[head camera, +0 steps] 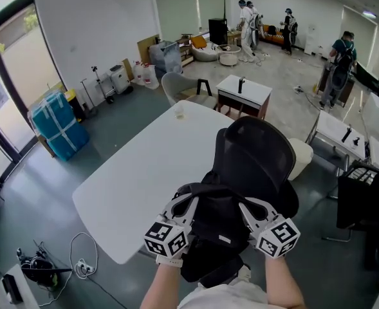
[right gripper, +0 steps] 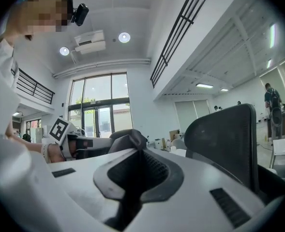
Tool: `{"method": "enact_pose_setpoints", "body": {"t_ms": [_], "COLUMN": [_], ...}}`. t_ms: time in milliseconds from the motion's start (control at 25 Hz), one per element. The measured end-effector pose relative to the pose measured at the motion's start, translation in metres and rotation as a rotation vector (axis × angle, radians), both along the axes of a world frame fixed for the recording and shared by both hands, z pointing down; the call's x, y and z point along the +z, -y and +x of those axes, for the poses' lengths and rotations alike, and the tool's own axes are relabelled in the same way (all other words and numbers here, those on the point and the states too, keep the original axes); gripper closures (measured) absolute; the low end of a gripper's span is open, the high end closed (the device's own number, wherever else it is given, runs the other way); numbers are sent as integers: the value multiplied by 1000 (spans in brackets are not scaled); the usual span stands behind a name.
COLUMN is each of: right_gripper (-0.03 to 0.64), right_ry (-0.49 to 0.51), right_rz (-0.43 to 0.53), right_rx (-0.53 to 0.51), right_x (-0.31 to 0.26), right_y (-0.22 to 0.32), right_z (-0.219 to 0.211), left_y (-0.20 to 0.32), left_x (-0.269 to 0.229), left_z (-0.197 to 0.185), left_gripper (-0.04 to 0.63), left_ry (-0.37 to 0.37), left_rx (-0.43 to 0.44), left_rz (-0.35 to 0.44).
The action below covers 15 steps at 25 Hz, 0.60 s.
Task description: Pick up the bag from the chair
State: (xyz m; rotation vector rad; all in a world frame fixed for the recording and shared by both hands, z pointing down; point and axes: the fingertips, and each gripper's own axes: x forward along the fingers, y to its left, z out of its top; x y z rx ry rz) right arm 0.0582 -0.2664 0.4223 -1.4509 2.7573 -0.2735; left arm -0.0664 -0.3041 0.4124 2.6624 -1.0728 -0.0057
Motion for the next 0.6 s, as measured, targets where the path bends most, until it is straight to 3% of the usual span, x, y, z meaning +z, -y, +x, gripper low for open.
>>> {"method": "enact_pose_setpoints", "body": {"t_ms": [600], "right_gripper": [591], "right_ry": [14], "right_rz": [59], "right_rx": [-25], "right_x": [-36], "right_y": [-14], "right_z": [18], "left_y": [-15], "left_x": [-35], "left_z": [16], "left_gripper": [571], "left_ry": [-29], "left_rx": [-15], "left_rz": [57]}}
